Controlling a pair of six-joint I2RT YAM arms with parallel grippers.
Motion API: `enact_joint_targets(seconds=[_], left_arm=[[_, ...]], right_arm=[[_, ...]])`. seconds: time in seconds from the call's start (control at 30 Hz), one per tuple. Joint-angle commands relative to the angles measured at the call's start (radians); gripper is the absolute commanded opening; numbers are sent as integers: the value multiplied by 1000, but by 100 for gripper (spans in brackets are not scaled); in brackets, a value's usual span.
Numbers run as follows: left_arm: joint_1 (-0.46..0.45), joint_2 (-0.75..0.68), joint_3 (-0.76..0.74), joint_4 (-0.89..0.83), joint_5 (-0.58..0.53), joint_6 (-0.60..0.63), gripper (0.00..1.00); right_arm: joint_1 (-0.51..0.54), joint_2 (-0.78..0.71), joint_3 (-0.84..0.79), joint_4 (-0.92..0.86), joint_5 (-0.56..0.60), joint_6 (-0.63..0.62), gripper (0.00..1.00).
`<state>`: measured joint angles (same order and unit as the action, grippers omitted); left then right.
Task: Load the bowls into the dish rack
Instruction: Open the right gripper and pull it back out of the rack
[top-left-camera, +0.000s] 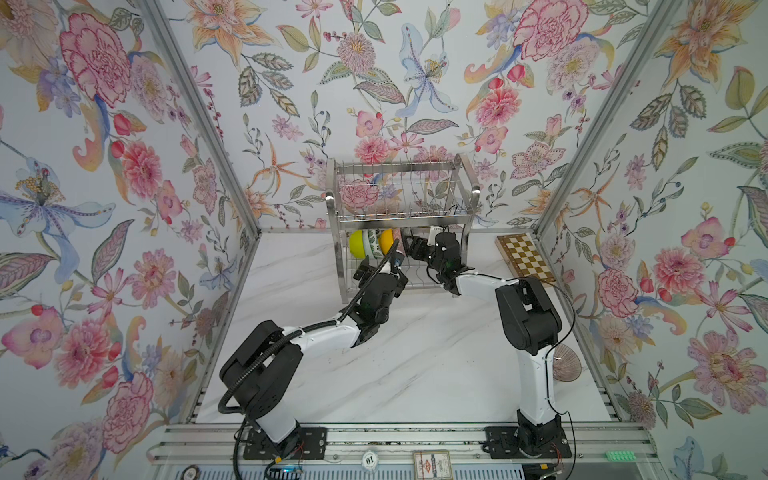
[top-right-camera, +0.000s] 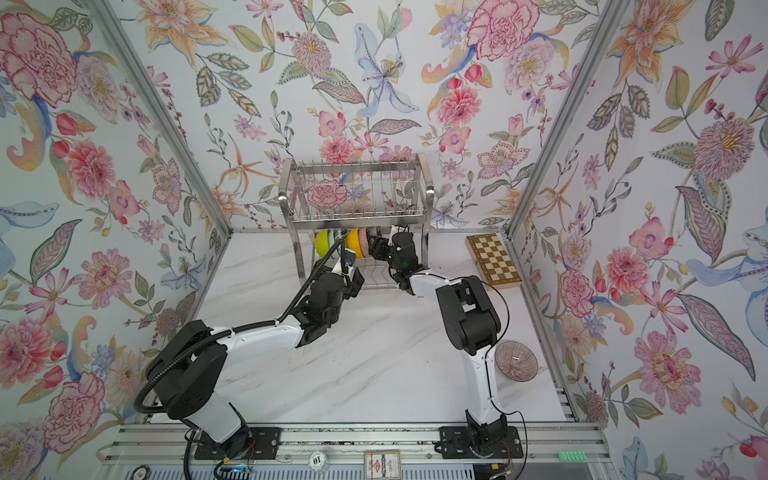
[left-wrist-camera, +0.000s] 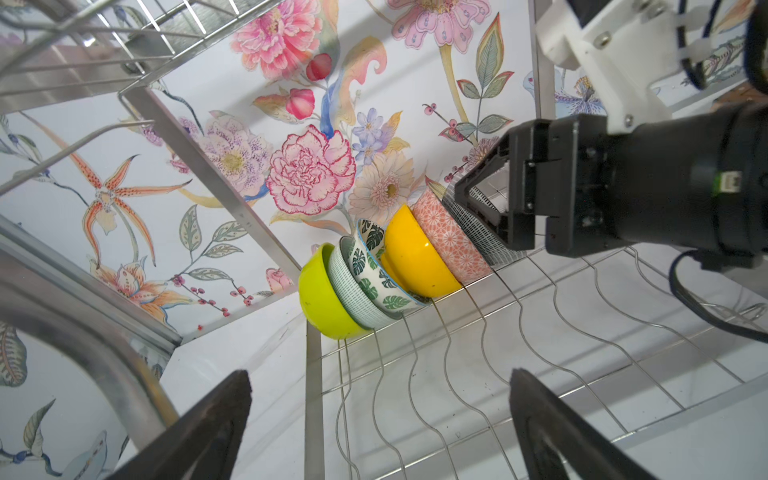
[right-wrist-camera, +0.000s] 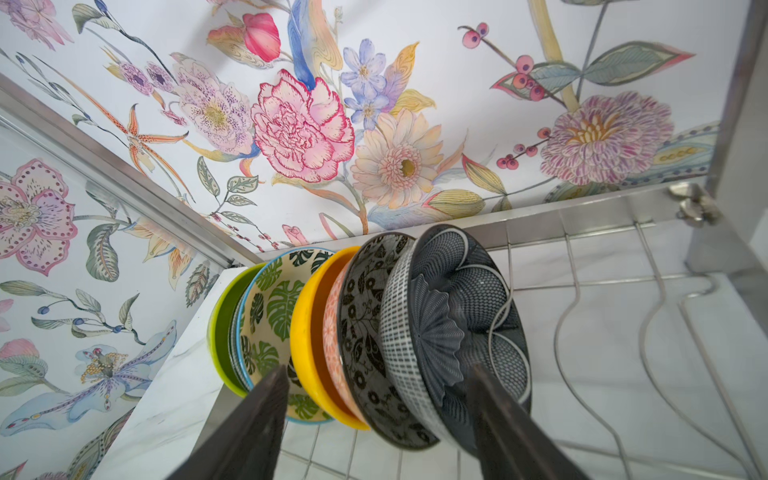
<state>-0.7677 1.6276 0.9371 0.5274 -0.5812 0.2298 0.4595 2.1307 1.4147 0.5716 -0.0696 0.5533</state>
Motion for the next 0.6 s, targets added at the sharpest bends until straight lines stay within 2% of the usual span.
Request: enact_joint_targets(seconds=[0.0, 0.1, 0.27, 0.3, 0.33, 0.5, 0.57], left_arm=[[11, -117, -36, -121, -24, -158, 99], [13, -196, -79, -184, -20, -243, 99], [12, -292, -134, -281, 33, -361, 99], [13, -308, -141, -305, 45, -386, 99], [13, -320, -146, -325, 56, -407, 99], [10, -376, -178, -377, 87, -495, 99], [9, -404, -204, -367, 96, -521, 99]], right_arm=[[17, -73, -53, 35, 36, -38, 71], [28, -113, -103, 41, 43, -52, 72], [52, -184, -178, 22, 52, -96, 84], [57, -198, -190, 14, 59, -102, 89], [63, -219, -209, 3, 70, -106, 99], [83, -314, -277, -86, 131, -136, 99], [122, -353, -293, -153, 168, -155, 98]])
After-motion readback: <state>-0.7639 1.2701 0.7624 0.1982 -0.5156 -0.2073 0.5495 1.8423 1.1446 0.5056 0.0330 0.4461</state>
